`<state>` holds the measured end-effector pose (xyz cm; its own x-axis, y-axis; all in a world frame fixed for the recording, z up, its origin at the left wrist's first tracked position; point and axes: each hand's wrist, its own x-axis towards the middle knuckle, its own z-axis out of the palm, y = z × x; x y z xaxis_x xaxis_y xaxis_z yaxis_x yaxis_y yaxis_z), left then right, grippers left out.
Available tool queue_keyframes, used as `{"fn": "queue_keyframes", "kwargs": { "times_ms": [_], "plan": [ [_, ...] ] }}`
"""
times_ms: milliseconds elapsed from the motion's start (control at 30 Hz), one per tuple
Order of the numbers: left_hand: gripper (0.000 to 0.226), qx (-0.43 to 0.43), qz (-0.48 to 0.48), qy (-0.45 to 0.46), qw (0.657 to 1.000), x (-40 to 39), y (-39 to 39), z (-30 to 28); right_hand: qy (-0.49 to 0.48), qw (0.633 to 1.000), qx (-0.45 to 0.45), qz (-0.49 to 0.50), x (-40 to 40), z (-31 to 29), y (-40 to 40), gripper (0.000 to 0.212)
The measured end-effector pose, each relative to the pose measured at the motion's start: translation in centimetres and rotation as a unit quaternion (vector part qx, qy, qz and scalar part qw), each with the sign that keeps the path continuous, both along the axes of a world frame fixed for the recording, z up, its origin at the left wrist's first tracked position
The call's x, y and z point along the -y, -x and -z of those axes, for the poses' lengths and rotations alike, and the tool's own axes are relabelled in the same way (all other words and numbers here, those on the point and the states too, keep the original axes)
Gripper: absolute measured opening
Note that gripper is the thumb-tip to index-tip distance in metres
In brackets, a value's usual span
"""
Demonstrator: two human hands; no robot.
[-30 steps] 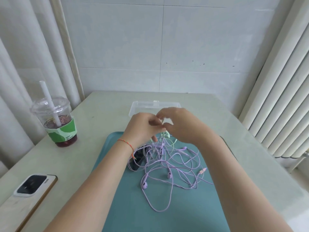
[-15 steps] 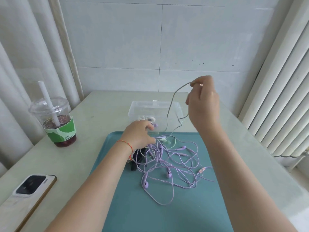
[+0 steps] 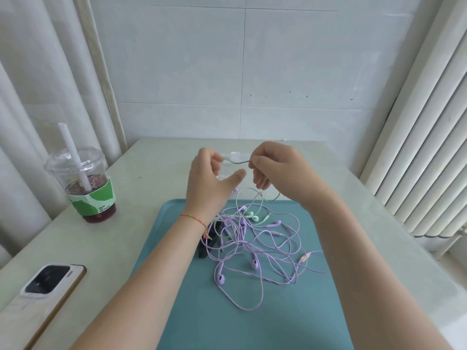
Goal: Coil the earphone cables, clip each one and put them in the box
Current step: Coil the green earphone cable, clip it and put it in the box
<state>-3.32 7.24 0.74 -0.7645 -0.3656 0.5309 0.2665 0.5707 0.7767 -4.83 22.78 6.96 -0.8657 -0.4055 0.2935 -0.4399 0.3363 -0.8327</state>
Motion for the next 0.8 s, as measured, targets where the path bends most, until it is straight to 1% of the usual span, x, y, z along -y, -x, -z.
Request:
{"fn": "queue_keyframes", "kwargs": {
  "times_ms": [67,100,167,233,300,367,400,433,467,500,567,600,667,700,733,800],
  "plan": [
    [0.044,-0.041,-0.038,0.046,0.997,0.5,0.2,0.1,-0.016,1.0,0.002,-0.017,-0.2,0.0,0.0,0.017],
    [0.041,-0.057,-0.08,0.047,0.994,0.9,0.3,0.1,-0.03,0.999,-0.002,-0.021,-0.4,-0.1,0.1,0.017],
    [0.033,-0.066,-0.173,0.002,0.983,1.8,0.2,-0.1,-0.055,0.998,-0.009,-0.027,-1.1,-0.2,0.2,0.016],
    [0.033,-0.048,-0.218,-0.052,0.973,2.9,0.2,-0.1,-0.061,0.998,-0.003,-0.02,-1.9,-0.3,0.6,0.016],
    [0.029,-0.044,-0.214,-0.057,0.974,3.9,0.6,0.0,-0.052,0.998,0.007,0.028,-2.7,0.0,1.5,0.017],
    [0.021,-0.026,-0.19,-0.006,0.981,4.1,0.9,0.1,-0.054,0.989,-0.006,0.138,-3.2,0.8,3.0,0.017],
    [0.02,-0.014,-0.171,0.014,0.985,4.0,0.9,0.1,-0.077,0.975,-0.02,0.208,-3.5,1.2,3.7,0.017],
    [0.018,0.006,-0.139,0.011,0.99,3.8,0.8,0.1,-0.107,0.956,-0.032,0.271,-3.8,1.6,4.2,0.018],
    [0.018,0.035,-0.095,-0.017,0.995,3.6,0.7,0.0,-0.134,0.939,-0.04,0.315,-4.0,1.8,4.4,0.02],
    [0.024,0.073,-0.046,-0.054,0.995,3.3,0.5,-0.1,-0.152,0.929,-0.047,0.333,-4.3,2.0,4.5,0.021],
    [0.04,0.142,0.026,-0.102,0.984,2.5,0.0,-0.4,-0.169,0.933,-0.058,0.311,-4.2,2.1,4.4,0.024],
    [0.043,0.165,0.039,-0.096,0.981,2.1,-0.2,-0.5,-0.175,0.941,-0.067,0.282,-3.9,1.9,4.3,0.026],
    [0.035,0.201,0.05,-0.064,0.976,1.5,-0.6,-0.8,-0.168,0.959,-0.091,0.209,-2.9,1.4,3.5,0.029],
    [0.029,0.219,0.069,-0.066,0.971,1.3,-0.7,-1.1,-0.156,0.969,-0.099,0.167,-2.2,1.2,2.9,0.03],
    [0.025,0.241,0.1,-0.092,0.961,1.1,-0.7,-1.4,-0.144,0.976,-0.105,0.123,-1.6,1.0,2.3,0.032],
    [0.019,0.289,0.164,-0.163,0.929,0.9,-0.8,-1.9,-0.143,0.982,-0.115,0.042,-0.6,1.0,1.2,0.035]
  ]
}}
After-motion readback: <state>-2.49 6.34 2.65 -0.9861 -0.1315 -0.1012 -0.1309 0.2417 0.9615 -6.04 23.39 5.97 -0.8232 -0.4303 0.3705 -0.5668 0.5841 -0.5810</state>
